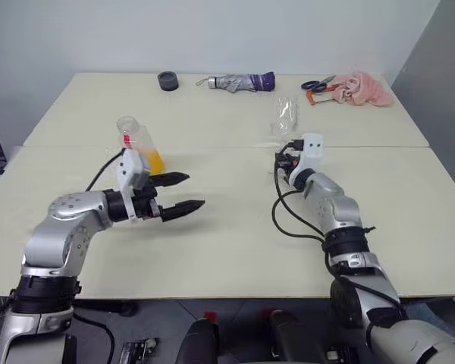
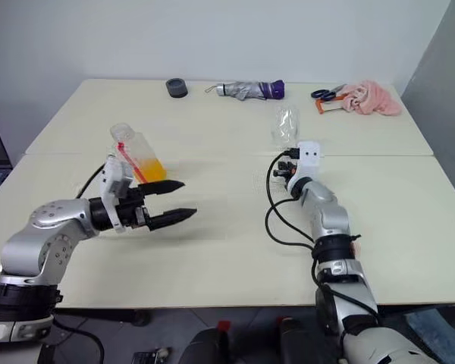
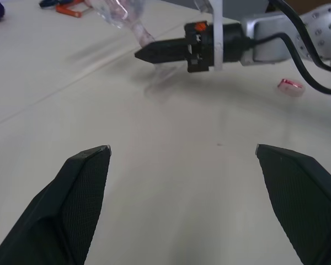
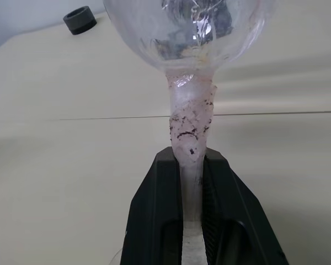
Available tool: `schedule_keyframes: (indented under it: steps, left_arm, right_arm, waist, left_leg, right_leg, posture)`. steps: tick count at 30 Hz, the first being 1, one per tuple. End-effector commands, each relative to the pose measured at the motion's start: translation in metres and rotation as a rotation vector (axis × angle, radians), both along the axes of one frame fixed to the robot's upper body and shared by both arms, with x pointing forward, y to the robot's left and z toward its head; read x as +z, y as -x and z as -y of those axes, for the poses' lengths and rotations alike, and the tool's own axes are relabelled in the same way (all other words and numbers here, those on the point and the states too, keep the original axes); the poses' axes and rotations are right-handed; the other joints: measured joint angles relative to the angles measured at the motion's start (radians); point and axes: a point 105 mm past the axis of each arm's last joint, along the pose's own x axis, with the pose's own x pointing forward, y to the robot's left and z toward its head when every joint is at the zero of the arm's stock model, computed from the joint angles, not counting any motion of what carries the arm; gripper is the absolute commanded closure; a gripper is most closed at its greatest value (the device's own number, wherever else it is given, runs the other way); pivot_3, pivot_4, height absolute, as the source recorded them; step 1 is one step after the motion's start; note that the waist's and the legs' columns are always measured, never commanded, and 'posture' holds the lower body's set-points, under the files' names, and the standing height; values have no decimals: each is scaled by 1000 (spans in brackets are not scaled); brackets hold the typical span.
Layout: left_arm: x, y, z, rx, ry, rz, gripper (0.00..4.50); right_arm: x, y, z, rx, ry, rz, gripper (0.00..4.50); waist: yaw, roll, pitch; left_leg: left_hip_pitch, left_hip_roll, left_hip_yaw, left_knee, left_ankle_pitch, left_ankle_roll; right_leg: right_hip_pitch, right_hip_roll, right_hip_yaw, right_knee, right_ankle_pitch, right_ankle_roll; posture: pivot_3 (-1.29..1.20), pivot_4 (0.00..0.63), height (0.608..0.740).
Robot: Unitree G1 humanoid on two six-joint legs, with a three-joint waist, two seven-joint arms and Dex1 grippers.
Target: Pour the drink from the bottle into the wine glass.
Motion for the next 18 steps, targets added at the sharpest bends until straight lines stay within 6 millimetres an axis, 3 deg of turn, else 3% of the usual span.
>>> schedule_keyframes:
  steps: [1,7,18]
  left_arm:
    - [15,1,-6,6,22,37,0]
    - [13,4,-10,6,-3,26,0]
    - [10,7,-15,-4,-38,18,0]
  right_arm:
    - [-16,11,-2,-3,-35,-21,4365]
    - [-48,33,3,-14,-6,-42,4365]
    - [-77,65,-6,65,103,-57,4365]
  waist:
    - [0,0,0]
    - [0,-2,-2]
    - [1,-8,-7]
  left_leg:
    - [0,0,0,0,0,0]
    - [2,0,-1,0,0,0]
    - [5,0,-1,0,0,0]
  right_leg:
    - [0,0,0,0,0,0]
    - [2,0,0,0,0,0]
    - [5,1,0,-1,0,0]
  posture:
    - [0,150,740]
    - [0,150,740]
    - [0,150,740]
